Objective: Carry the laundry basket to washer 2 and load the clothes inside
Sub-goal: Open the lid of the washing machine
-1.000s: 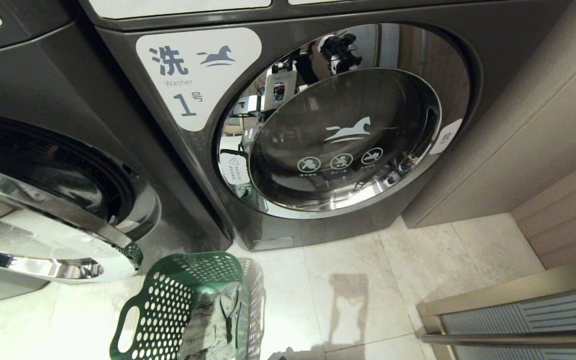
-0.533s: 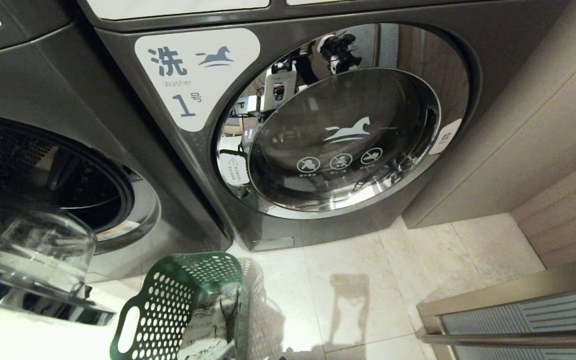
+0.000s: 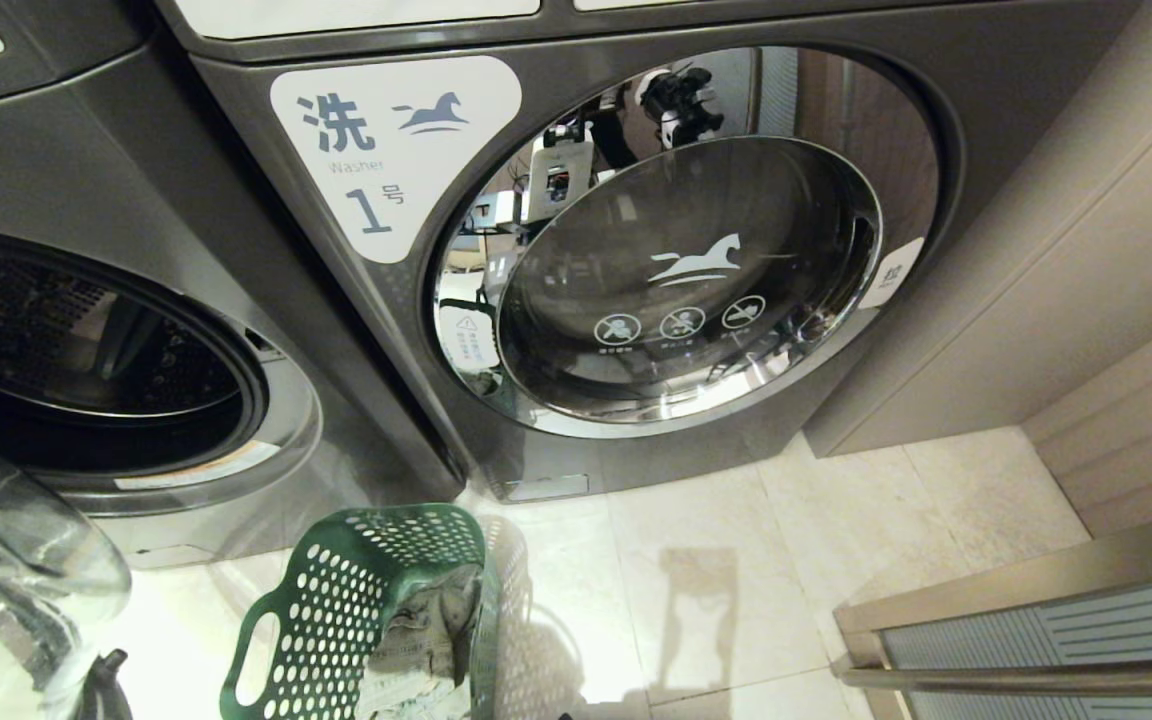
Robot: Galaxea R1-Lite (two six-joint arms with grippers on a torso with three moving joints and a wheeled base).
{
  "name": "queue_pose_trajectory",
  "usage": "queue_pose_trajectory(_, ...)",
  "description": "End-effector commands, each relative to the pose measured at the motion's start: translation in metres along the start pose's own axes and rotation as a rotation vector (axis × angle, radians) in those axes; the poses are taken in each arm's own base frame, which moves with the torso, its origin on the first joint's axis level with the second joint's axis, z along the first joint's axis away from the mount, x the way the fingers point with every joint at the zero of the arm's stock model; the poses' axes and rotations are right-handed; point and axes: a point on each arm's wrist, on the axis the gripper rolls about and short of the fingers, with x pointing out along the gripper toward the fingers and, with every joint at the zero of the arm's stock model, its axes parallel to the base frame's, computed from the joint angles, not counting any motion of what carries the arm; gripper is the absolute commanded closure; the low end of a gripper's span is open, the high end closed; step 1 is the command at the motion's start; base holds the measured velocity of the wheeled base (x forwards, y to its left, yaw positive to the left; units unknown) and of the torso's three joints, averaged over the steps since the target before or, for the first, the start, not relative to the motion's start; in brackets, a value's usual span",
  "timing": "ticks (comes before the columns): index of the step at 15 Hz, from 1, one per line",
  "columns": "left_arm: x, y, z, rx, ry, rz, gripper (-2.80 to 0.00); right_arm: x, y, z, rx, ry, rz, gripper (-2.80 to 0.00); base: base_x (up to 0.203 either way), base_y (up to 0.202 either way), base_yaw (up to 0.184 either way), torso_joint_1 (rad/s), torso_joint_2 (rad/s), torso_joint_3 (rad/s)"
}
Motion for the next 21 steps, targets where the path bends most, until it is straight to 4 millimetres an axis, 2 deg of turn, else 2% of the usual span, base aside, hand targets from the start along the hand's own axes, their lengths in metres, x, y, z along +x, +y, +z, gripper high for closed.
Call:
queue_pose_trajectory(1,0.003,-0.007,0.005,0.002,0.002,-0.030,-2.80,0.000,0.000,0.000,0.000,0.002,0.001,0.00,0.000,0.000,0.000,0.000,0.00,0.000)
queue_pose_trajectory(5,0.009,0.007,0.014,-0.247,0.023,0.105,-2.80,0.000,0.000,0.000,-0.002,0.002,0.001,0.00,0.000,0.000,0.000,0.000,0.00,0.000)
queue_pose_trajectory(7,0.011,0.021,0.013,-0.357,0.040,0.157,-2.80,0.000,0.000,0.000,-0.002,0.002,0.001,0.00,0.000,0.000,0.000,0.000,0.00,0.000)
queue_pose_trajectory(13,0.010,0.049,0.006,-0.507,0.030,0.264,-2.80,0.000,0.000,0.000,-0.001,0.002,0.001,0.00,0.000,0.000,0.000,0.000,0.00,0.000)
queue_pose_trajectory(17,0.009,0.085,0.001,-0.768,-0.011,0.499,-2.80,0.000,0.000,0.000,-0.001,0.002,0.001,0.00,0.000,0.000,0.000,0.000,0.00,0.000)
queue_pose_trajectory(19,0.005,0.103,-0.006,-0.837,-0.050,0.624,-2.80,0.000,0.000,0.000,-0.002,0.002,0.002,0.00,0.000,0.000,0.000,0.000,0.00,0.000)
queue_pose_trajectory(21,0.003,0.110,-0.009,-0.833,-0.095,0.679,-2.80,0.000,0.000,0.000,-0.001,0.002,0.001,0.00,0.000,0.000,0.000,0.000,0.00,0.000)
